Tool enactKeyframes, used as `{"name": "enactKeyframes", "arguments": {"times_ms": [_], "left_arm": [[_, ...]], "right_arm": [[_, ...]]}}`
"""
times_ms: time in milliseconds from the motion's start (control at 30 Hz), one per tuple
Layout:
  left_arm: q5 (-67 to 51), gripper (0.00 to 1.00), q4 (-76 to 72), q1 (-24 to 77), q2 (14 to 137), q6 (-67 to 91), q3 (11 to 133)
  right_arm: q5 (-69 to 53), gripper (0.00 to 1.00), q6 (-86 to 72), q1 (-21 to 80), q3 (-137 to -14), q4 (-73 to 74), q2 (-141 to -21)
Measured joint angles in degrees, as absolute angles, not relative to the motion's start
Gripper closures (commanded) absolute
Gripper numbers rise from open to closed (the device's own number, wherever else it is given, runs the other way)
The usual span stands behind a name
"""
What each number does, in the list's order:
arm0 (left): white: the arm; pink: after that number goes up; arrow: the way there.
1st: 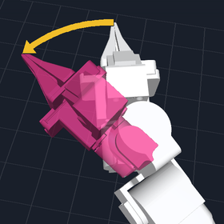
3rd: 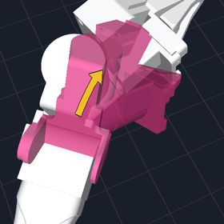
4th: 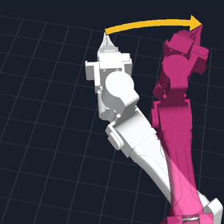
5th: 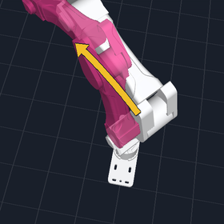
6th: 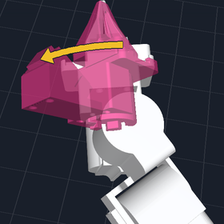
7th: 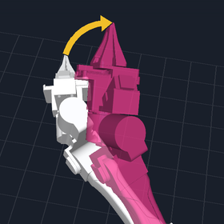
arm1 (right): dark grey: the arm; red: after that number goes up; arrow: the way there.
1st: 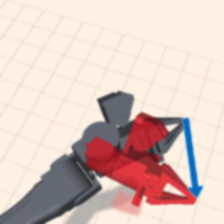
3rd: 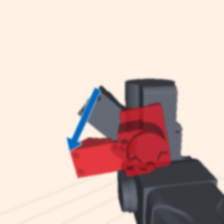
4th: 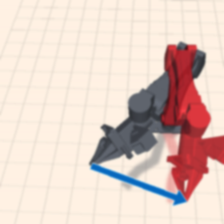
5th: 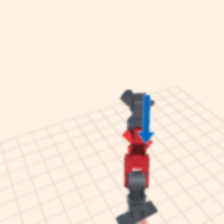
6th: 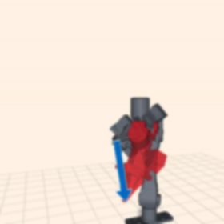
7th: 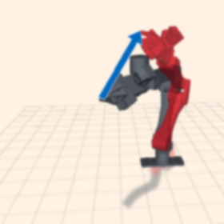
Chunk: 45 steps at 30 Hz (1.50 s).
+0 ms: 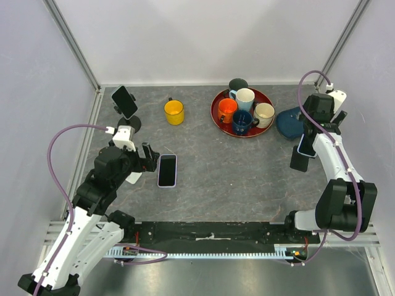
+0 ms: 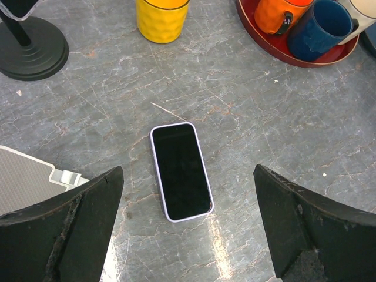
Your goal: Remove the phone from the phone stand
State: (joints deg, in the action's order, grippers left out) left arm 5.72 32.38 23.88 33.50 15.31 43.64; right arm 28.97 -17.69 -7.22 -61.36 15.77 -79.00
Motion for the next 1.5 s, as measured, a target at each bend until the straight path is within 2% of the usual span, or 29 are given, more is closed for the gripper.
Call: {"name": "enactKeyframes", "arguments": {"times_ms": [433, 700, 800, 833, 933, 1133, 1500], "left_arm": [[5.6, 0.02, 32.3, 23.9, 33.7, 15.3, 43.3], [5.4, 0.02, 32.3, 23.9, 33.8, 15.3, 43.0], [5.4, 0.02, 32.3, 23.9, 33.8, 15.3, 43.0], [5.4, 0.02, 32.3, 23.9, 33.8, 15.3, 43.0], [5.4, 0.02, 31.9, 23.9, 34.0, 15.3, 43.0], [5.4, 0.03, 31.3, 23.9, 34.6, 15.3, 42.9], [5.4, 0.03, 31.1, 23.9, 35.1, 15.3, 42.8]], "right_arm": [[25.7, 0.03, -17.4, -9.8, -57.0, 12.5, -79.3], [25.3, 0.19, -17.1, -9.8, -56.3, 12.4, -78.4], [25.1, 0.3, -17.1, -9.8, -55.7, 12.3, -77.4], [25.1, 0.37, -17.0, -9.8, -55.6, 12.3, -76.9], [25.0, 0.46, -16.9, -9.8, -55.2, 12.3, -75.6], [24.7, 0.55, -16.8, -9.8, -54.7, 12.6, -72.3], [28.6, 0.62, -13.1, -4.9, -54.8, 12.5, -66.6]]}}
